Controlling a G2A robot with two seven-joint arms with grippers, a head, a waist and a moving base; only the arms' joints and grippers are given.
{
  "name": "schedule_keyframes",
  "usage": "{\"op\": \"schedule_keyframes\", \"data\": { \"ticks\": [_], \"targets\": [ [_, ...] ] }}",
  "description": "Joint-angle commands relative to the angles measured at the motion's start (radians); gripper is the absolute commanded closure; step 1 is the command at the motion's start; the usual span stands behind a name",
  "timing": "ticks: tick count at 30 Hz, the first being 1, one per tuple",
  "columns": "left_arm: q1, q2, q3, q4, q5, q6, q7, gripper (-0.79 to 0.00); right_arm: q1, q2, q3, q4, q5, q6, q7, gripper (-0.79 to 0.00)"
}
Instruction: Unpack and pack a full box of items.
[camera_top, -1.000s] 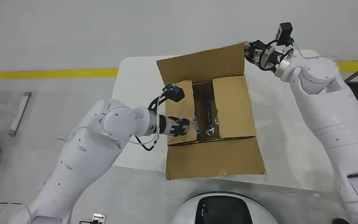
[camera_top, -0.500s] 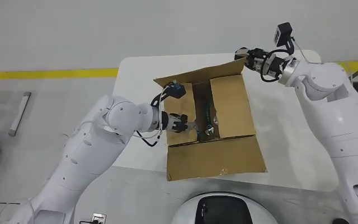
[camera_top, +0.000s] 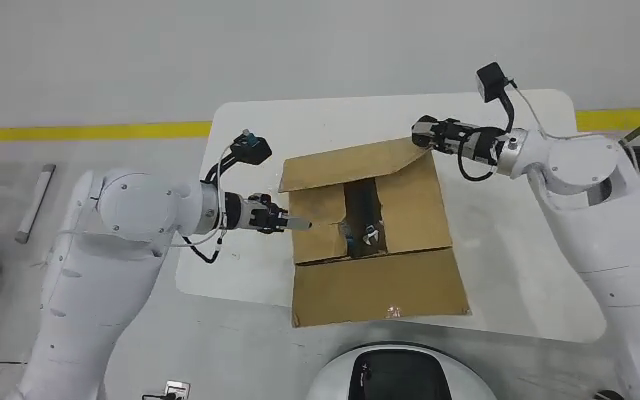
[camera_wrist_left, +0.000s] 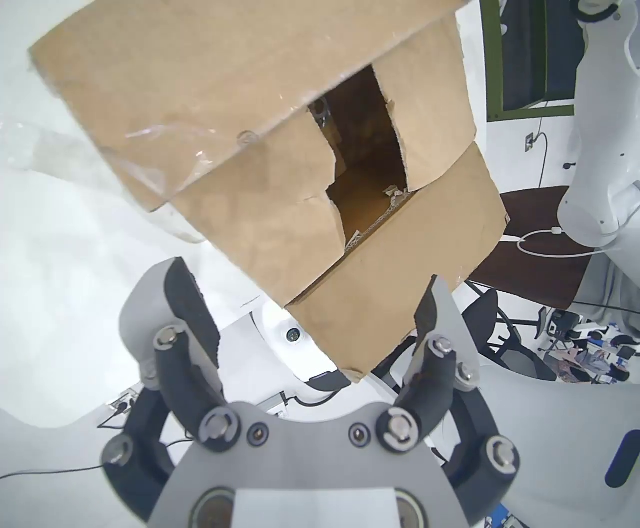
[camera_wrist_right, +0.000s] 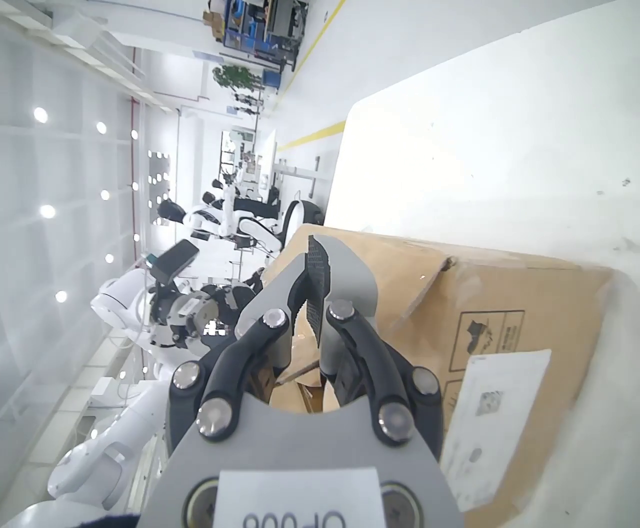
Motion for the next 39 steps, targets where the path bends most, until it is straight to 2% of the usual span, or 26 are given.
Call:
{"op": "schedule_keyframes", "data": {
  "ticks": [1, 4, 8, 19, 21, 26, 30, 34, 39],
  "targets": [
    [0.041, 0.018, -0.051, -0.01, 0.038, 0.005, -0.017, -0.785, -0.016, 0.005, -0.008, -0.024, -0.058, 0.0, 0.005, 0.0],
    [0.105, 0.043, -0.119, -0.02, 0.089, 0.013, -0.031, -0.785, -0.043, 0.011, -0.01, -0.063, -0.107, 0.003, 0.006, 0.0],
    [0.105, 0.043, -0.119, -0.02, 0.089, 0.013, -0.031, -0.785, -0.069, 0.021, -0.014, -0.116, -0.198, -0.002, 0.027, 0.0],
    [0.105, 0.043, -0.119, -0.02, 0.089, 0.013, -0.031, -0.785, -0.144, 0.034, 0.006, -0.204, -0.216, 0.027, 0.013, 0.0],
    [0.113, 0.042, -0.125, -0.031, 0.082, -0.023, 0.019, -0.785, -0.157, 0.034, 0.01, -0.219, -0.218, 0.038, -0.01, 0.0],
    [0.121, 0.06, -0.139, -0.087, 0.183, -0.231, -0.02, -0.785, -0.183, 0.036, 0.014, -0.252, -0.234, 0.046, -0.051, 0.0],
    [0.206, 0.093, -0.171, -0.138, 0.321, -0.423, -0.079, -0.785, -0.19, 0.038, 0.015, -0.258, -0.237, 0.05, -0.058, 0.0],
    [0.324, 0.141, -0.192, -0.189, 0.405, -0.441, -0.061, -0.785, -0.187, 0.037, 0.005, -0.253, -0.232, 0.045, -0.066, 0.0],
    [0.453, 0.193, -0.21, -0.249, 0.415, -0.477, -0.025, -0.785, -0.178, 0.035, -0.013, -0.237, -0.221, 0.033, -0.073, 0.0]
  ]
}}
